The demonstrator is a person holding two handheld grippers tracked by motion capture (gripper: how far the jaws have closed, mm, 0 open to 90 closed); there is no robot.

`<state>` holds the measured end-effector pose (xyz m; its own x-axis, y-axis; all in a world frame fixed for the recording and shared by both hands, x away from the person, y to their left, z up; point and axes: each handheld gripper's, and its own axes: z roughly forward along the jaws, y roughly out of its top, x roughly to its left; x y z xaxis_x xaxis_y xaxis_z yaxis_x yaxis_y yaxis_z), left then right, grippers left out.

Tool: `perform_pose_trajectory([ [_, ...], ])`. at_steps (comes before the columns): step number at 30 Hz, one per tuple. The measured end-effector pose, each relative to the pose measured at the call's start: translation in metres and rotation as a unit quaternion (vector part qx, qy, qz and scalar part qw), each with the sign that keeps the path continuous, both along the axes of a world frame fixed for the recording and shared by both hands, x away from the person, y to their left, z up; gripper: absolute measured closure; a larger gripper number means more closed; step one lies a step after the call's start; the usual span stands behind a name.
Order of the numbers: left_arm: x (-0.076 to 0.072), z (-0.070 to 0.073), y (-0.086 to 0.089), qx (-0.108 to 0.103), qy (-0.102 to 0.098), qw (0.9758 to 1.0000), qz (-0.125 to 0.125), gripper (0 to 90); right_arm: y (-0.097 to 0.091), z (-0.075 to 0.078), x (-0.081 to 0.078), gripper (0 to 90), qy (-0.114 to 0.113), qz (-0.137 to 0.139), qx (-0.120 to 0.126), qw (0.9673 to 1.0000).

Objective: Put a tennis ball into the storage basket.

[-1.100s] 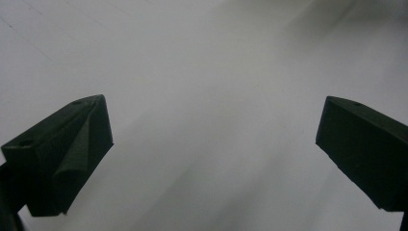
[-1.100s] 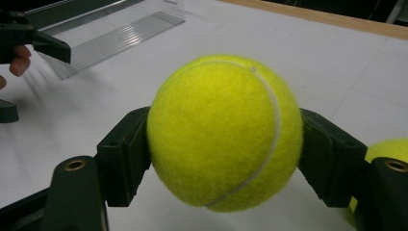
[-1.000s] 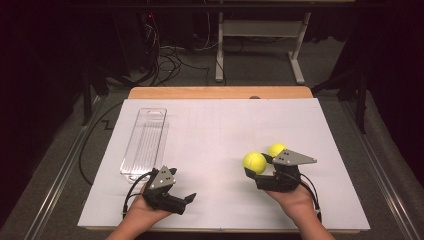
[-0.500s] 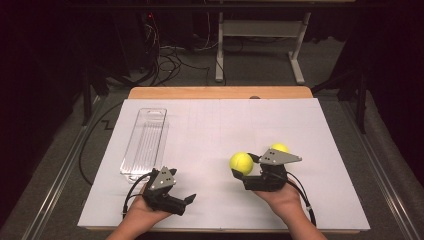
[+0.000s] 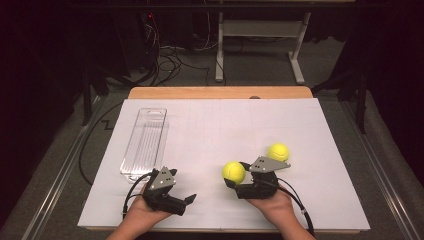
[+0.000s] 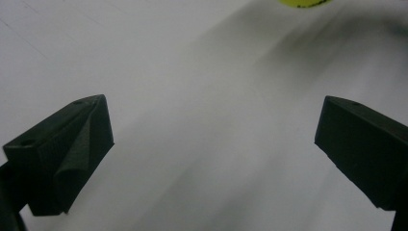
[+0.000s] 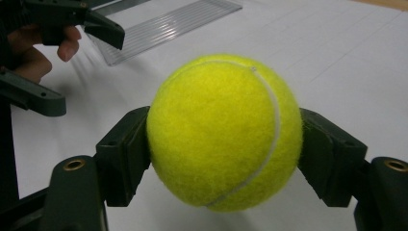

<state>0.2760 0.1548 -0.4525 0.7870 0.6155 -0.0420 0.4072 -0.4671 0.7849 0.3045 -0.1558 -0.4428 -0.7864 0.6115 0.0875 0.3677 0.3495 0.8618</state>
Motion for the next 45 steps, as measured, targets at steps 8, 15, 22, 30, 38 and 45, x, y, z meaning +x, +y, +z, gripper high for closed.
perform_pose_trajectory([
  [8, -0.001, 0.003, 0.000, -0.013, -0.002, 0.9999, -0.007, 1.8, 0.008, -0.011, -0.003, 27.2, -0.003, 0.001, -0.013, 0.9999],
  [15, -0.002, 0.008, 0.001, 0.001, 0.010, 0.9999, 0.005, 1.8, 0.011, -0.013, -0.005, 27.2, -0.002, 0.008, -0.022, 0.9997],
  [22, 0.003, 0.012, 0.002, 0.040, 0.043, 0.9981, 0.018, 4.2, 0.011, -0.012, -0.006, 27.1, -0.008, 0.013, -0.020, 0.9997],
  [30, 0.011, 0.020, -0.009, 0.057, 0.077, 0.9952, 0.019, 7.0, 0.011, -0.010, -0.008, 27.1, -0.012, 0.018, -0.022, 0.9995],
  [38, 0.019, 0.023, -0.016, 0.081, 0.125, 0.9887, 0.016, 2.2, 0.012, -0.012, -0.009, 27.2, -0.011, 0.024, -0.028, 0.9993],
  [45, 0.024, 0.034, -0.021, 0.093, 0.150, 0.9842, 0.012, 0.7, 0.018, -0.014, -0.010, 27.2, -0.007, 0.034, -0.035, 0.9988],
])
